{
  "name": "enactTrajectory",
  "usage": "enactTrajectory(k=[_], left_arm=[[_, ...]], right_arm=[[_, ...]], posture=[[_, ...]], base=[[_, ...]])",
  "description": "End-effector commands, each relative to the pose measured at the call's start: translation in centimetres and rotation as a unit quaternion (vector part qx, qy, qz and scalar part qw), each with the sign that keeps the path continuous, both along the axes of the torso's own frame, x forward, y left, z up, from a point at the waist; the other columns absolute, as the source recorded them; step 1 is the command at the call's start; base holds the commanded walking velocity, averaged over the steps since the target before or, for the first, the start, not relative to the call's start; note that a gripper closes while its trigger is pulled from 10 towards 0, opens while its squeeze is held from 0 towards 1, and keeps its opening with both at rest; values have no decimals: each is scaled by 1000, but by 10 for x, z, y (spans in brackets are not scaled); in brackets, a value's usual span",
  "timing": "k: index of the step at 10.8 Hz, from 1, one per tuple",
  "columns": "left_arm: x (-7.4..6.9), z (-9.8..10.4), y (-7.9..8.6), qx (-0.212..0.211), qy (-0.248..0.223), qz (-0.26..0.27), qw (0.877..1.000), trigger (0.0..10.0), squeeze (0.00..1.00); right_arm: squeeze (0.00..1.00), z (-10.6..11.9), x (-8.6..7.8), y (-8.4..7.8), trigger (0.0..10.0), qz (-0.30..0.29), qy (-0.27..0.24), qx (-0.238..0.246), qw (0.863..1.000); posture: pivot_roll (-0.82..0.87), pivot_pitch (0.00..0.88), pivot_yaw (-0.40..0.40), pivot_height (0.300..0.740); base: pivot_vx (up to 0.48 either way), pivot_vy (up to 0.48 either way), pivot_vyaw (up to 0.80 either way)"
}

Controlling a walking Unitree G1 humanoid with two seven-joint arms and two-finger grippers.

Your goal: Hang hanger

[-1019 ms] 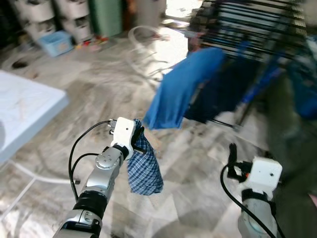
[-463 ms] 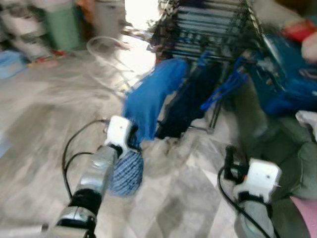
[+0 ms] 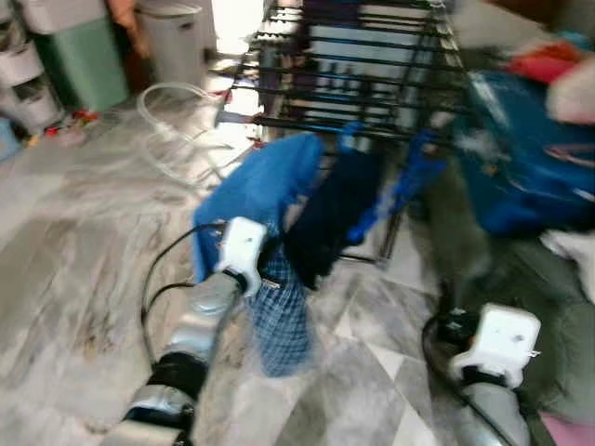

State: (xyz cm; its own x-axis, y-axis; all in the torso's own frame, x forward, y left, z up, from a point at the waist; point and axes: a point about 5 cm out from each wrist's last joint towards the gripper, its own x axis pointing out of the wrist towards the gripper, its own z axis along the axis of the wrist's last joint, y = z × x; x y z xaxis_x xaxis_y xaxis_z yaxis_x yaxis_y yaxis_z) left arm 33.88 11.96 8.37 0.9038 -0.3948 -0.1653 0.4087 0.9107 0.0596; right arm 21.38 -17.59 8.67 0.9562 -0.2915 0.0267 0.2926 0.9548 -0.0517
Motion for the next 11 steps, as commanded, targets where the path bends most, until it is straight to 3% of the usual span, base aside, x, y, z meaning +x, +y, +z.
enactTrajectory(k=[1, 4, 8, 11], left_arm=[[1, 3, -8, -5, -2, -13, 1000, 10000, 0], [2, 3, -11, -10, 3, -19, 1000, 10000, 0], [0, 0, -12, -4, 6, -26, 1000, 10000, 0], [-1, 4, -23, -20, 2, -45, 999, 10000, 0]], right_arm=[[0, 1, -3, -6, 10000, -11, -1, -9, 1000], [0, 0, -2, -6, 10000, -10, 2, -8, 1000], [0, 1, 1, -5, 10000, -7, 0, -7, 1000], [0, 0, -1, -8, 10000, -19, 0, -8, 1000]], posture=[[23, 83, -36, 740], [32, 87, -38, 740], [33, 83, -36, 740], [19, 82, -24, 740]], base=[[375, 300, 0], [279, 390, 0], [0, 465, 0], [0, 0, 0]])
